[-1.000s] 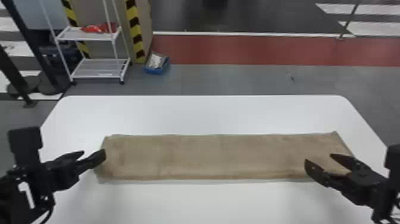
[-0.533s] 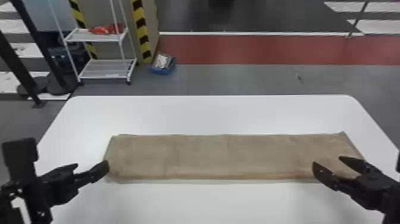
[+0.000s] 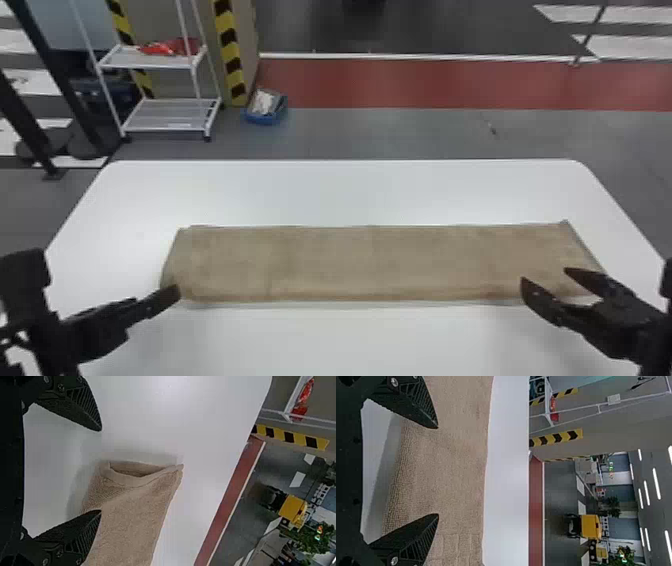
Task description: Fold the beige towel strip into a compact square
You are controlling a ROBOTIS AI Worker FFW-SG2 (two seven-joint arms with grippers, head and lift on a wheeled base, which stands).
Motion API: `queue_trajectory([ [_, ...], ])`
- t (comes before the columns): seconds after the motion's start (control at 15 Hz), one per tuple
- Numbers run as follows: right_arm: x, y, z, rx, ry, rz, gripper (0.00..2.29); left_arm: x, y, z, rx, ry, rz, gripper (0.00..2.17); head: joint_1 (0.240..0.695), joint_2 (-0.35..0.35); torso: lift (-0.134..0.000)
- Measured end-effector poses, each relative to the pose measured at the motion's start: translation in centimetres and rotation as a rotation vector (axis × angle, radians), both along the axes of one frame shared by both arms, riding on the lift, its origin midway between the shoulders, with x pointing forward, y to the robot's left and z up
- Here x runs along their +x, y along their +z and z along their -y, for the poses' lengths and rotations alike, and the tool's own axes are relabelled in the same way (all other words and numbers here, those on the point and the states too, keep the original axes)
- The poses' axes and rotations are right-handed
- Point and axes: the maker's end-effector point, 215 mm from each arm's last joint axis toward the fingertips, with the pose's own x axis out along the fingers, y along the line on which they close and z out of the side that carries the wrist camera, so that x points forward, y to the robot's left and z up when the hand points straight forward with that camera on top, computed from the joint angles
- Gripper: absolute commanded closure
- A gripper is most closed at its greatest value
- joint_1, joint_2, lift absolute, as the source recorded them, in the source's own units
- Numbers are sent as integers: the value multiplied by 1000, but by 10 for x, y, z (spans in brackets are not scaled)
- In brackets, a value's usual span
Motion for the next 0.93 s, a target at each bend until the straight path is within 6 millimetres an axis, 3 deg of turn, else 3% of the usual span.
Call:
queue_trajectory([
  [0.47, 1, 0, 4, -7, -4, 7, 87, 16, -6, 9, -45, 23, 9, 238, 695, -28, -124],
  [0.73, 6, -1, 8, -11, -8, 11, 87, 25, 0, 13, -51, 24, 34, 697, 695, -36, -124],
  [0.93, 9, -2, 9, -13, -9, 14, 87, 27, 0, 9, -39, 33, 28, 1382, 695, -36, -124],
])
